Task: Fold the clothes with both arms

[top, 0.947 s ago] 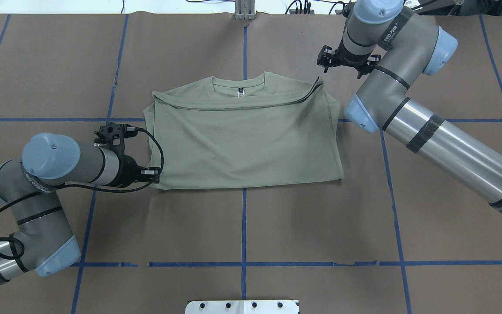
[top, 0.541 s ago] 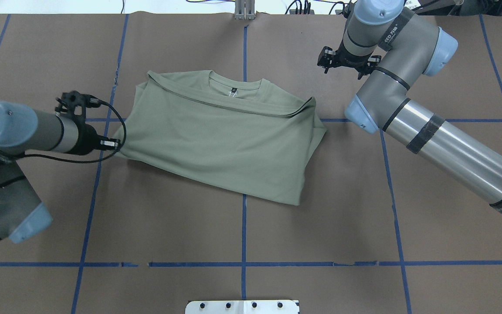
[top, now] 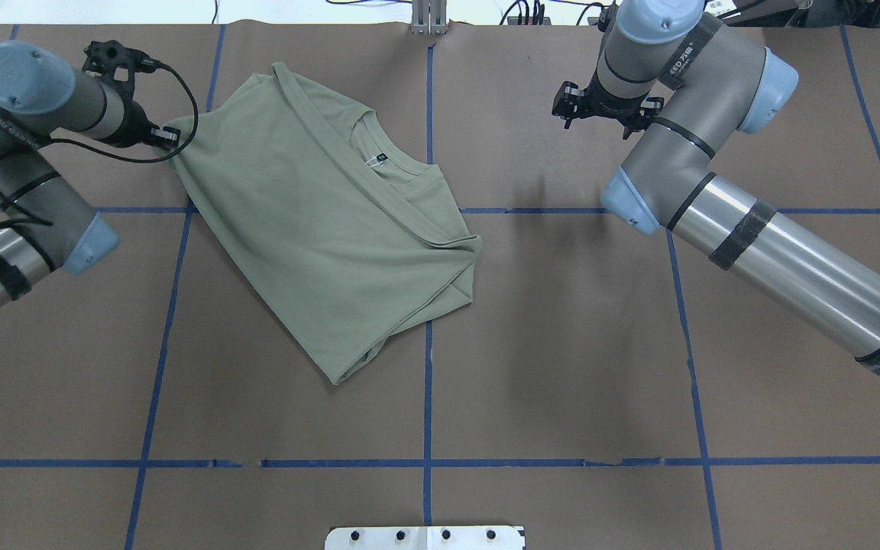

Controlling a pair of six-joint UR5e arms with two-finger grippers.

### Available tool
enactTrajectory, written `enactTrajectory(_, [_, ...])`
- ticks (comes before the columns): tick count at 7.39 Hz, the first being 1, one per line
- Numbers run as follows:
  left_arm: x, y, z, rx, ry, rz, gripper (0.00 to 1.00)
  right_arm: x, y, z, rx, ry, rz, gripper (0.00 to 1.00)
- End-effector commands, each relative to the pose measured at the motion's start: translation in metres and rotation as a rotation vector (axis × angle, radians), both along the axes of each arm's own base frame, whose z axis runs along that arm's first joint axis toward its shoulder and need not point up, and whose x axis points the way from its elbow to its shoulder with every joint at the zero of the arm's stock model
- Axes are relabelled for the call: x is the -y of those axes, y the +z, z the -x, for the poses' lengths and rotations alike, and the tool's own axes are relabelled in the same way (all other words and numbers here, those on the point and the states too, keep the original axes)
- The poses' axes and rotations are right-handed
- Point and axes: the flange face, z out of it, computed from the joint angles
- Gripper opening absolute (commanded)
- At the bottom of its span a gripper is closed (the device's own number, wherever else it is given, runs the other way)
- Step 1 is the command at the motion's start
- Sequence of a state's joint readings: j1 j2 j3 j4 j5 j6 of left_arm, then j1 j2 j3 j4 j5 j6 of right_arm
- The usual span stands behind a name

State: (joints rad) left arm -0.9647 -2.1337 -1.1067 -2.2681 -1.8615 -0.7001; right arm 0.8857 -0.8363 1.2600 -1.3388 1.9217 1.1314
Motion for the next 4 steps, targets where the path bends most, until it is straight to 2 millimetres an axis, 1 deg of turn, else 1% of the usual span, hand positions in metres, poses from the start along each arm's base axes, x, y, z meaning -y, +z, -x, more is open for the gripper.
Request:
enactTrajectory(1, [0.062, -0.014, 0.002, 0.118, -0.063, -0.053, 0.0, 0.0, -0.007, 0.0, 0.04, 0.003, -0.047, 1.0])
enactTrajectory(2, [0.073, -0.019, 0.028, 0.116, -0.07, -0.089, 0.51, -0.001, -0.008, 0.003, 0.044, 0.005, -0.045, 1.0])
enactTrajectory(3, [0.074, -0.025, 0.035, 0.096, -0.038, -0.122, 1.0, -0.002, -0.016, 0.01, 0.048, -0.001, -0.051, 1.0])
enactTrajectory(4, [0.076, -0.029, 0.054, 0.01, 0.021, -0.081, 1.0, -0.004, -0.037, 0.023, 0.065, -0.013, -0.068, 1.0])
